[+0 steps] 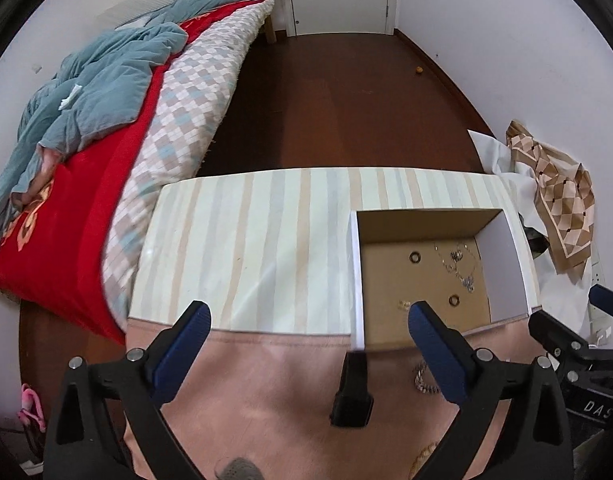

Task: Organize jewelry
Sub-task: 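Withdraw both open tools from the box, then move the right tool to the silver charm bracelet and close on it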

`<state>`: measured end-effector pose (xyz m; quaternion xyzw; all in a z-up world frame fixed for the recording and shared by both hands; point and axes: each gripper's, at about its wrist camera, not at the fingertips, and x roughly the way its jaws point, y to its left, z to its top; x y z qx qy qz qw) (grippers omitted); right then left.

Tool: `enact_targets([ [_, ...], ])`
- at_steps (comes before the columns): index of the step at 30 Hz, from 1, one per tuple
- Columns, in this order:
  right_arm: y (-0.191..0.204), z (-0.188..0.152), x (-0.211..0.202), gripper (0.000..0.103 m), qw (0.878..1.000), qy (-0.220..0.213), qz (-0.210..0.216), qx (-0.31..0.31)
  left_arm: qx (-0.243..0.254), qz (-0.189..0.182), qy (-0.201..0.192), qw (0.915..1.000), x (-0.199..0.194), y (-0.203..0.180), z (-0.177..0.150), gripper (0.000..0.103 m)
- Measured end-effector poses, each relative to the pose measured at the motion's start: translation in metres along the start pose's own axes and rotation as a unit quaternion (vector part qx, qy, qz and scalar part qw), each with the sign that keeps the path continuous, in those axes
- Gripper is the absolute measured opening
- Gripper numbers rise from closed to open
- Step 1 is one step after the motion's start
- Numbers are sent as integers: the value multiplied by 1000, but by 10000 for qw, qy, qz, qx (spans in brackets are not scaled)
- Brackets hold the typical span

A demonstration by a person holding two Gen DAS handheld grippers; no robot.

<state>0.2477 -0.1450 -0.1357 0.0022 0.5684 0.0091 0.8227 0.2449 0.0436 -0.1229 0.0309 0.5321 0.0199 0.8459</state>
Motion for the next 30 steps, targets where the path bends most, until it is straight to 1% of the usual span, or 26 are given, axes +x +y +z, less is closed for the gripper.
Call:
enact_targets([
  [5, 6, -5, -26, 103, 10000, -41, -32, -45, 10, -2, -15, 10000, -25, 0, -5, 101],
  [7, 9, -7, -43, 103, 9999, -145, -33, -65, -9, -9, -73, 10000, -39, 3, -5, 101],
  [15, 13, -14, -110, 103, 9980, -635, -44, -27, -73, 23, -457, 9989, -98, 7, -12, 101],
  [22, 13, -27, -152, 103, 9961, -878, -107, 13, -112, -5, -759, 9970, -141, 9, -24, 101],
  [27, 11, -40, -172, 103, 9946, -1033, 24, 64, -167, -17, -855, 9962, -155, 12, -35, 101],
  [30, 6, -53, -174, 103, 9932, -1121, 265, 195, -317, -39, -924, 9952, -156, 17, -44, 101],
])
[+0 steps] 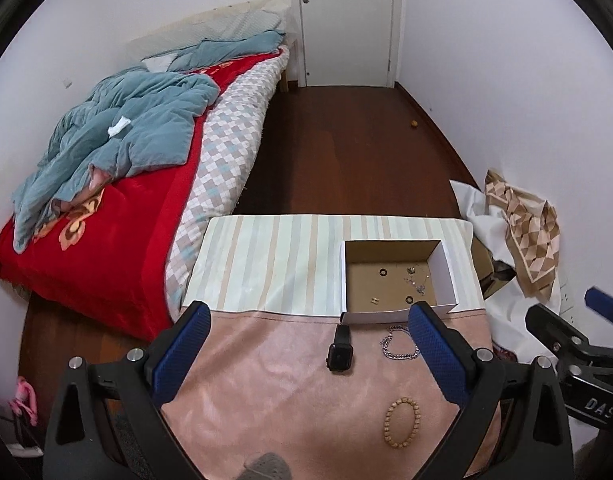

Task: Organize jewelry
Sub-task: 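Move the right tool to the silver charm bracelet and close on it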

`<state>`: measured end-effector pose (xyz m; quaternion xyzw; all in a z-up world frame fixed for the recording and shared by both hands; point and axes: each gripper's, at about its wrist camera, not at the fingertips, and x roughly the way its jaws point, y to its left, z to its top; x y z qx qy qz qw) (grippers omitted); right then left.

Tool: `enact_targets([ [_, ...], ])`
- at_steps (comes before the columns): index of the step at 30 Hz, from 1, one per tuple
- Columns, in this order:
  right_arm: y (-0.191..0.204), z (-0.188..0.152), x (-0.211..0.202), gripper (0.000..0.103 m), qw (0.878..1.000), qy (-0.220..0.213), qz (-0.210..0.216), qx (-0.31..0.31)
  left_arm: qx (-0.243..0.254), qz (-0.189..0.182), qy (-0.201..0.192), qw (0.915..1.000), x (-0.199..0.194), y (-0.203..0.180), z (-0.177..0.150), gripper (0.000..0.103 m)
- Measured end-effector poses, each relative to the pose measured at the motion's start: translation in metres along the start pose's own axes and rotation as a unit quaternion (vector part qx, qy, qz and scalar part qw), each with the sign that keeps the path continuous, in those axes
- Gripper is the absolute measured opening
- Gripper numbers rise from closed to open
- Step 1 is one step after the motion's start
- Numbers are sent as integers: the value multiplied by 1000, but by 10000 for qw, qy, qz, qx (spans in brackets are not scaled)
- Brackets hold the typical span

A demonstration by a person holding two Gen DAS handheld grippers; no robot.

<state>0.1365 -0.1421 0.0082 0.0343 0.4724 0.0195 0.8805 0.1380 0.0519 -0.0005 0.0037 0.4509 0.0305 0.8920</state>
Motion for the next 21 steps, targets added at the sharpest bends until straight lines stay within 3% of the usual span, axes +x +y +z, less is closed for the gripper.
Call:
enact_targets([
  [4, -16, -23, 18, 103, 9996, 168, 46, 224, -116, 189, 57, 9997, 13, 6, -17, 101],
  [11, -38, -98, 96, 103, 9910, 1169, 126, 632, 92, 630, 596, 9962, 61, 8, -69, 101],
  [13, -44, -116, 113, 98, 9880, 1320, 156, 792, 166, 727, 802, 9940, 76, 8, -85, 101],
  [15, -54, -131, 132, 82, 9851, 1417, 98, 971, 216, 891, 1016, 9906, 95, 10, -100, 101],
  [17, -64, -137, 146, 74, 9845, 1386, 6, 1077, 238, 974, 1146, 9883, 107, 10, -110, 101],
  [21, -85, -136, 173, 73, 9844, 1267, -180, 1209, 231, 1079, 1313, 9852, 133, 7, -123, 101],
])
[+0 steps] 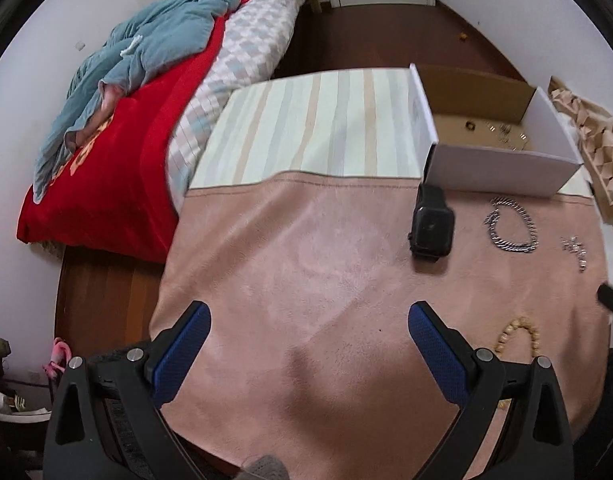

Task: Organize jewelry
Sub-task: 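Move the right tool to the silver charm bracelet and close on it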

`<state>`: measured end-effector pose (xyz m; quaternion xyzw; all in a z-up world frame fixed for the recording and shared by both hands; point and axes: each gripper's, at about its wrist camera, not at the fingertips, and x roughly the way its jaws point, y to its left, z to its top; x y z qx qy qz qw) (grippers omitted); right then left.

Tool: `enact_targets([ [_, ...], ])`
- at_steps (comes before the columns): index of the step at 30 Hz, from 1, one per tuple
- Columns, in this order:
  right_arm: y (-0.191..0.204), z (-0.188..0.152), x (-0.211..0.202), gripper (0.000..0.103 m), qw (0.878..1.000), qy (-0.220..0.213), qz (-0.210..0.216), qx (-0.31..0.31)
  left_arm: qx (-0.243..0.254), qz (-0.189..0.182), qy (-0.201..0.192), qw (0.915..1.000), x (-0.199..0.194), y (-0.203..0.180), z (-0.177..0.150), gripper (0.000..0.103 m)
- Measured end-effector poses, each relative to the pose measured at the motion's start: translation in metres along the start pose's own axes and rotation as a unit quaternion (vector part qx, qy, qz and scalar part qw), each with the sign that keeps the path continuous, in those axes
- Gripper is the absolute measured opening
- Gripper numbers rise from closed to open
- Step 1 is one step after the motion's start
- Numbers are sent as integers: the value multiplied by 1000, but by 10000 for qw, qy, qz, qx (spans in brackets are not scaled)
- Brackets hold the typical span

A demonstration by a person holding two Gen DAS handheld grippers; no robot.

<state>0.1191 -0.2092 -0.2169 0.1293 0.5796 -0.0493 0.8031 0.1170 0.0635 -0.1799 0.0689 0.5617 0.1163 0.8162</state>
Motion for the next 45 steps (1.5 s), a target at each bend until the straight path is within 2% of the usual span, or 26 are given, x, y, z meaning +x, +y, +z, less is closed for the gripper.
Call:
enact_targets([
  [5, -5, 26, 30, 70, 10000, -23, 69, -10, 12, -73, 59, 10000, 13, -17, 5, 101],
  [7, -1, 33, 39, 65, 9999, -31, 84, -103, 60, -109, 55, 9999, 15, -25, 10, 101],
  [9, 2, 35, 46, 55, 9998, -39, 60, -184, 131, -156, 34, 9998, 15, -34, 14, 101],
  [10, 5, 37, 47, 55, 9996, -131, 11, -267, 181, -155, 11, 9997, 14, -38, 17, 101],
  [12, 6, 40, 48, 44, 9994, -187, 104, -280, 267, -168, -63, 9995, 12, -46, 23, 101],
  [15, 3, 43, 43, 42, 9985, -382, 280, -276, 368, -182, -161, 9990, 8, -54, 30, 101],
  [20, 15, 46, 45, 42, 9952, -402, 393, -797, 436, -205, -261, 9985, 5, -60, 37, 101],
  [23, 25, 43, 52, 28, 9926, -349, 285, -1129, 468, -228, -201, 9984, 8, -64, 36, 101],
  [26, 28, 41, 53, 1, 9915, -356, 323, -1207, 501, -239, -150, 9983, 11, -66, 33, 101],
  [30, 22, 38, 41, 1, 9919, -543, 553, -1007, 535, -259, -132, 9981, 12, -67, 31, 101],
  [34, 11, 41, 15, 1, 9910, -754, 882, -673, 554, -364, -149, 9977, 11, -70, 33, 101],
  [39, 0, 48, -19, 1, 9880, -1000, 1081, -460, 613, -512, -190, 9966, 7, -77, 37, 101],
  [45, -11, 55, -37, 1, 9866, -1088, 1155, -384, 787, -974, -190, 9919, 5, -96, 41, 100],
])
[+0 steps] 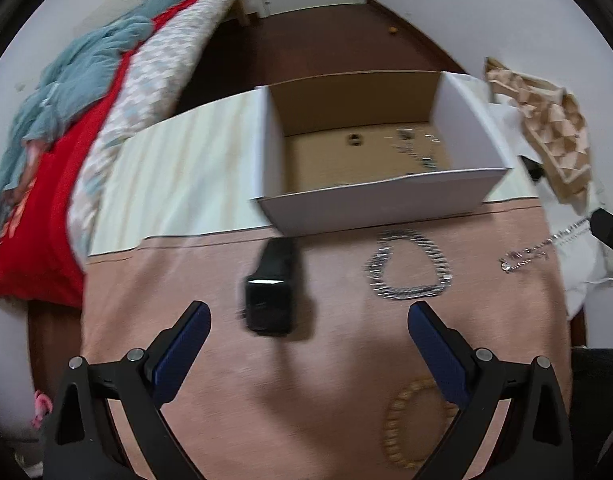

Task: Organize jewelry
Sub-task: 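Close the left tool on the silver chain bracelet while the right tool lifts the charm bracelet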

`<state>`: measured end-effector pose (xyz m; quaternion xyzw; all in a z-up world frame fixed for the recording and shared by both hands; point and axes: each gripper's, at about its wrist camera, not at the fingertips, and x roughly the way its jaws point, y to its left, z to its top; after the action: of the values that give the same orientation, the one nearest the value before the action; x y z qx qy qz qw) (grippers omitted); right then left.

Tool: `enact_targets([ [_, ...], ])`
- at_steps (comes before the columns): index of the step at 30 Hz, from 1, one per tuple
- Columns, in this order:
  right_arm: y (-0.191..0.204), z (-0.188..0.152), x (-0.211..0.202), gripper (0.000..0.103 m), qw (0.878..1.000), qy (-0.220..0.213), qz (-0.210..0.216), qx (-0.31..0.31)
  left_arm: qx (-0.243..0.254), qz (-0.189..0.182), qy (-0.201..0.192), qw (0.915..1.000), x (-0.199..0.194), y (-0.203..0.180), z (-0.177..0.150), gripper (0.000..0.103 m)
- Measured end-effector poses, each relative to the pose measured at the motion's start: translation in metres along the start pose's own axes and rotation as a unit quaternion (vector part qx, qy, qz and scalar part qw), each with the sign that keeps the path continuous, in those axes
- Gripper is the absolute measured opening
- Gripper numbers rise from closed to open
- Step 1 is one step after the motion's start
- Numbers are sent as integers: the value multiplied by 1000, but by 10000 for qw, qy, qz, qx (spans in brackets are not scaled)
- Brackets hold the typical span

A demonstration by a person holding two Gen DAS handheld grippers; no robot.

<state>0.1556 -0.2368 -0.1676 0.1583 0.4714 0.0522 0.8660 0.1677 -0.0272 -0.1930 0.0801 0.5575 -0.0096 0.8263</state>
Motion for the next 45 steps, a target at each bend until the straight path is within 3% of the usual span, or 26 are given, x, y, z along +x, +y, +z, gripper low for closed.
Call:
enact_targets([
  [2, -4, 1, 0, 1, 10000, 2, -42, 44, 152, -200, 9, 9997, 4, -12, 4, 100],
  [13, -35, -5, 12, 1, 9988, 141, -109, 463, 1240, -327, 251, 9914, 40, -71, 21, 96],
  [17, -40, -6, 15, 1, 9983, 142, -91, 553, 1476, -303, 377, 9879, 52, -83, 20, 75],
  [22, -45, -8, 21, 1, 9976, 185, -44, 669, 1537, -358, 331, 9869, 54, -84, 20, 73],
  [25, -47, -8, 25, 1, 9968, 219, 1, 768, 1622, -603, 340, 9843, 52, -87, 20, 46],
  [27, -47, -8, 27, 1, 9963, 233, 39, 831, 1661, -847, 415, 9816, 51, -89, 20, 9],
  [28, -47, -8, 27, 1, 9962, 232, 39, 837, 1668, -901, 462, 9808, 51, -91, 20, 6],
  [45, -36, -4, 17, 1, 9966, 132, 214, 782, 1403, -1192, 148, 9828, 25, -73, 25, 5],
])
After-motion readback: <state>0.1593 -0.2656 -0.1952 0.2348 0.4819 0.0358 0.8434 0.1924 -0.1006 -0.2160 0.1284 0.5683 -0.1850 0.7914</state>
